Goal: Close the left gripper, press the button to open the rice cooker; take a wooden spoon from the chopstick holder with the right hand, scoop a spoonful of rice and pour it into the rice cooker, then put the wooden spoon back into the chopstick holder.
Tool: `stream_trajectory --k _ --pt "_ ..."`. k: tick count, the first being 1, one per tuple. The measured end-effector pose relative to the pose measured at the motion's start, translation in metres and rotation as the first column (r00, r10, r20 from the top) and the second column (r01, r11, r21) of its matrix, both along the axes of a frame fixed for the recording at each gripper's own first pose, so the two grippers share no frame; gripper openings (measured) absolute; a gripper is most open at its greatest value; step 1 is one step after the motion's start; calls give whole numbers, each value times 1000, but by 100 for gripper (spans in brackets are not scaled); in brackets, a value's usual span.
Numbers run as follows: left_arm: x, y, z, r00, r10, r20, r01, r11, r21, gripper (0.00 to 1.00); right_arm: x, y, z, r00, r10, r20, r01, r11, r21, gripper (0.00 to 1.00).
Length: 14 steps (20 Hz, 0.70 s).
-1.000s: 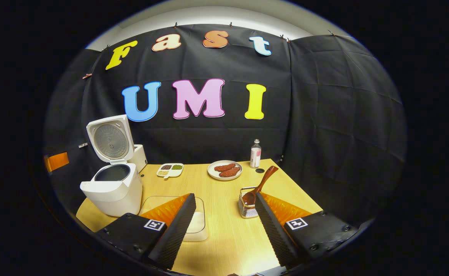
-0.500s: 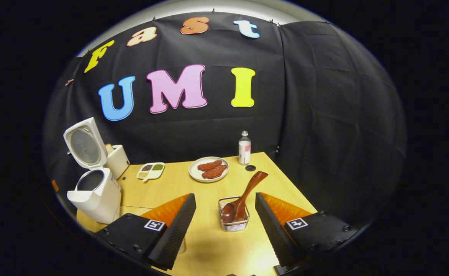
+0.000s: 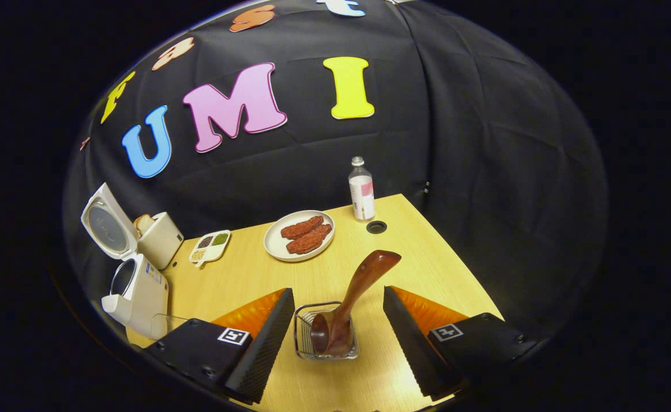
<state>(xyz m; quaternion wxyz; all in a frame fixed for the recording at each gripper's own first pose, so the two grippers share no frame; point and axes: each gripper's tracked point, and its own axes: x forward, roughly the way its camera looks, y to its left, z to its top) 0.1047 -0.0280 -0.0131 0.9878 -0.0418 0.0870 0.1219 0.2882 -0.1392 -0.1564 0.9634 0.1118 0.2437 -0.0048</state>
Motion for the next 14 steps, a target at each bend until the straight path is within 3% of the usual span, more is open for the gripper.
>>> stream_trajectory --k 6,8,12,14 --pt "-12 -21 -20 997 23 -68 -21 999 33 95 43 2 -42 998 11 -57 -8 999 52 96" --pt "-13 -27 -26 996 18 -90 -14 999 47 95 50 5 -48 998 8 -69 -2 996 93 88" --pt "-10 -39 -30 995 6 -101 -2 999 41 95 54 -3 -42 998 -32 -58 38 994 101 42" --pt "-9 -44 -32 995 -2 -101 7 999 42 95 47 5 -41 996 -31 -84 42 990 135 31"
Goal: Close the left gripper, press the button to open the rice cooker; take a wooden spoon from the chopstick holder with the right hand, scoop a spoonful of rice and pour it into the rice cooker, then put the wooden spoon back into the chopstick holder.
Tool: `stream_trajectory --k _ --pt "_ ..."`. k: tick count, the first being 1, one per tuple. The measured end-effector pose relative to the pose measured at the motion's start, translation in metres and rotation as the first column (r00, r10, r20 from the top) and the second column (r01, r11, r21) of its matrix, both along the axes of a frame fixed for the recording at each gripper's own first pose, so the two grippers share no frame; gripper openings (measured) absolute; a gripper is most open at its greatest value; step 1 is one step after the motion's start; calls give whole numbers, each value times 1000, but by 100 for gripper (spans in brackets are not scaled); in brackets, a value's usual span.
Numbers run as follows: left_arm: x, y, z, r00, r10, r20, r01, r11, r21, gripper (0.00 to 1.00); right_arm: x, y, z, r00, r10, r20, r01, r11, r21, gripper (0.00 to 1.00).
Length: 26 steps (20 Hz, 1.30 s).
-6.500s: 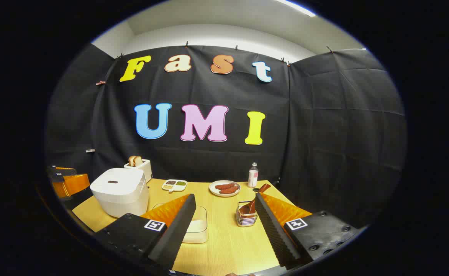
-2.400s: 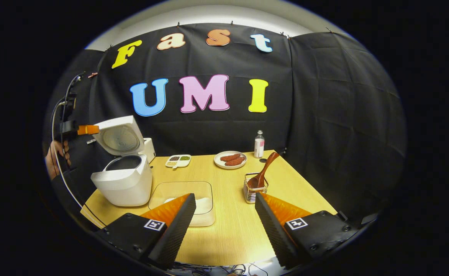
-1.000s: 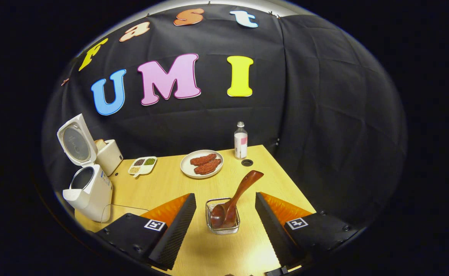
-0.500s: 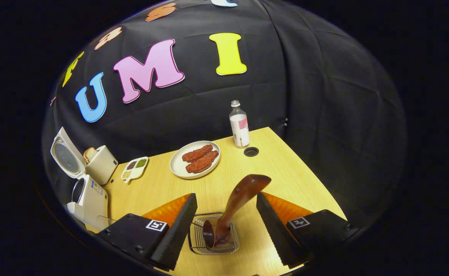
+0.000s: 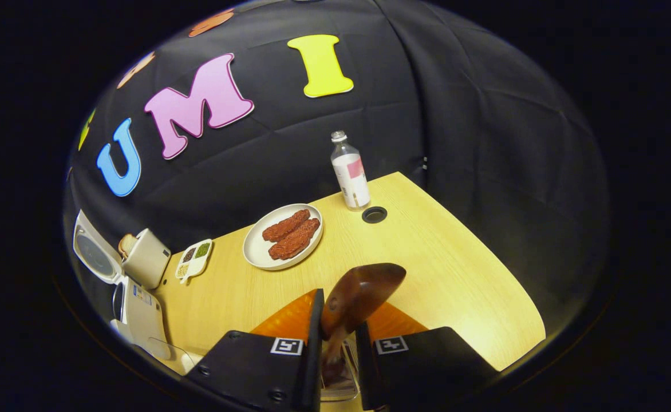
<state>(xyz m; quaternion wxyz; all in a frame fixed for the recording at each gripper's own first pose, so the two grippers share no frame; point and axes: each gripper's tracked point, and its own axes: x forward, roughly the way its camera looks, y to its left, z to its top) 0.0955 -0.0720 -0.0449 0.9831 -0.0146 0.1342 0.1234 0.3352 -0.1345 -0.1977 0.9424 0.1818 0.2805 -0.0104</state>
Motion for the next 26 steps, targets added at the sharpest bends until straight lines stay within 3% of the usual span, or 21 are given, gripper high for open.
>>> stream_trajectory --k 5,11,18,26 --pt "-4 -4 -9 999 -41 8 41 998 -41 95 -10 14 30 998 31 48 -29 998 -51 17" --pt "-33 26 11 997 -59 56 61 997 -35 95 -16 24 105 983 46 179 -18 988 -155 18" --pt "-54 83 -3 992 -106 66 109 993 -49 95 -63 81 172 969 14 245 -2 999 -51 18" --pt "-70 129 -7 985 -156 68 157 987 -22 95 -103 182 171 962 104 254 -100 995 -28 18"
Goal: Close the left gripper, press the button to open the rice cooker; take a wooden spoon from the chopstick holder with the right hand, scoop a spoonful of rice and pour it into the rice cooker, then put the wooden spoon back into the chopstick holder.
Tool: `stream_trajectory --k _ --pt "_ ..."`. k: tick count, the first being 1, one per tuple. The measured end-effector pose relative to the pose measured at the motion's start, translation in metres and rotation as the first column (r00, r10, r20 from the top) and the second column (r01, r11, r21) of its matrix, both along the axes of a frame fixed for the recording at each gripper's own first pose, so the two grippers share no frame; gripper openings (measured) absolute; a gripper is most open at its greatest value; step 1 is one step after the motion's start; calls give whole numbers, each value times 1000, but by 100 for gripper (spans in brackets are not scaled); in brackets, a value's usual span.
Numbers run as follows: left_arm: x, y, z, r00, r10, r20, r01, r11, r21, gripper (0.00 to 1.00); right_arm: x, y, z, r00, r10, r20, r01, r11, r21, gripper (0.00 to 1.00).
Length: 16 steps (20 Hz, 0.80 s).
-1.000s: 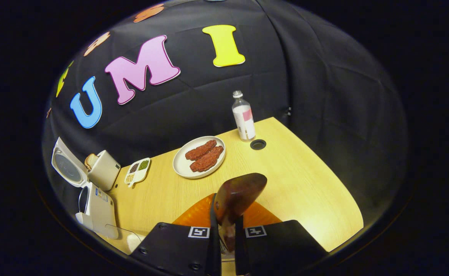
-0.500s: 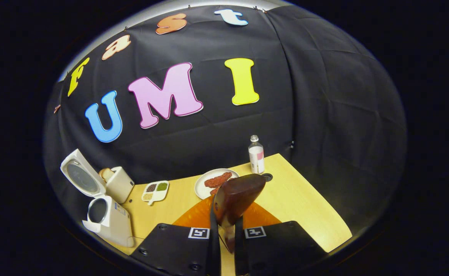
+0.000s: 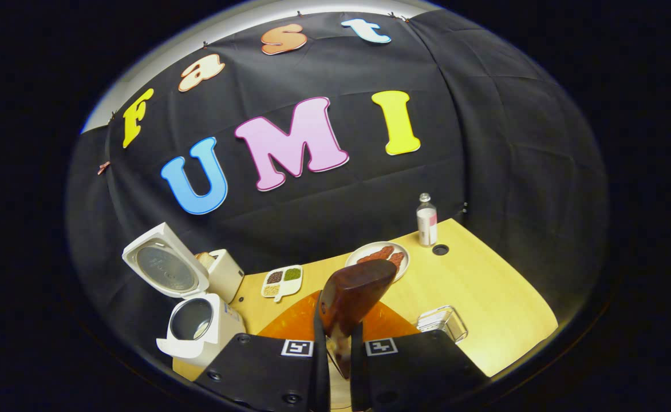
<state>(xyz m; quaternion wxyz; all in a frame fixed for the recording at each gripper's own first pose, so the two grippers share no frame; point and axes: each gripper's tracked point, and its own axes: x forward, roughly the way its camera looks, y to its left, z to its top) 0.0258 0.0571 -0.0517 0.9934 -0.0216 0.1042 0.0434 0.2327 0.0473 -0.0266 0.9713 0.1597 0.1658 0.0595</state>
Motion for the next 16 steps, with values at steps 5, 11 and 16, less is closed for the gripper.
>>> stream_trajectory --k 5,11,16 --pt "-5 21 -16 1000 2 -24 -2 1000 0 95 -12 46 -44 997 59 -43 -59 998 -16 18" --pt "-16 47 -54 995 30 -92 -33 999 -35 95 -23 67 -112 993 50 -111 -52 998 -21 18" --pt "-35 59 -81 989 57 -136 -67 995 -75 95 -29 67 -146 993 -21 -116 14 998 -61 18"
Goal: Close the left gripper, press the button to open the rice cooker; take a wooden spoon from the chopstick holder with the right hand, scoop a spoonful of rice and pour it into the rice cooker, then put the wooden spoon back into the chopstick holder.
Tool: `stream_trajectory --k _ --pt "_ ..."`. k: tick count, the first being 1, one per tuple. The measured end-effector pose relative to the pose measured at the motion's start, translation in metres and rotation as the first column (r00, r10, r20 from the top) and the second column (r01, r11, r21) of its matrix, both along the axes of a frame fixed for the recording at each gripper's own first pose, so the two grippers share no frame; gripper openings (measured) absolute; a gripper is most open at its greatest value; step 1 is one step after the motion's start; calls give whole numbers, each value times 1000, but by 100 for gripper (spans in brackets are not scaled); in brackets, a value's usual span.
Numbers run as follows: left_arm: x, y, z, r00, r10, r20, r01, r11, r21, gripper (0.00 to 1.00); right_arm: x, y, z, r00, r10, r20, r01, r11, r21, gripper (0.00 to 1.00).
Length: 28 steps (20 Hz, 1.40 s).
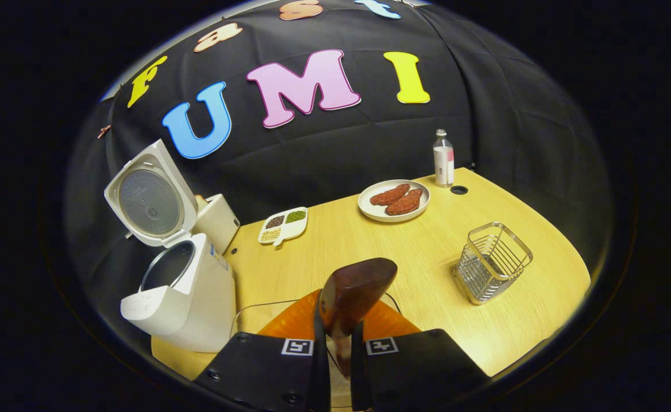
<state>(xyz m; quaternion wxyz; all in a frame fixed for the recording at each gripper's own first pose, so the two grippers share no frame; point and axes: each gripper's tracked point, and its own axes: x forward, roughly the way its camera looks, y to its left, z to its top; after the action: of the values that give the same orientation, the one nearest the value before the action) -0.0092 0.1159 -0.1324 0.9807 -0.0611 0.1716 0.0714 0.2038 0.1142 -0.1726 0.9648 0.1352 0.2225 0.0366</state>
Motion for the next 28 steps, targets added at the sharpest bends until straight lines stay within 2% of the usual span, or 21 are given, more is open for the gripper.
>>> stream_trajectory --k 5,12,16,20,24,28 --pt "-11 7 -10 1000 -5 -3 5 1000 -13 95 -16 32 -5 999 27 23 -26 999 -23 18" --pt "-20 18 -4 1000 3 27 -3 1000 -21 95 -48 79 -9 997 41 -63 -33 993 116 18" --pt "-27 20 -2 999 7 38 -7 1000 -10 95 -51 85 -10 990 20 -141 11 977 212 18" --pt "-25 9 -7 999 -14 30 15 999 -50 95 -49 75 -15 973 -25 -230 99 944 313 19" --pt "-11 0 -2 998 -43 41 46 997 -60 95 -52 61 -13 961 -40 -274 148 910 387 18" --pt "6 -14 0 995 -94 42 97 993 -66 96 -54 46 -8 946 -57 -319 212 854 475 18"
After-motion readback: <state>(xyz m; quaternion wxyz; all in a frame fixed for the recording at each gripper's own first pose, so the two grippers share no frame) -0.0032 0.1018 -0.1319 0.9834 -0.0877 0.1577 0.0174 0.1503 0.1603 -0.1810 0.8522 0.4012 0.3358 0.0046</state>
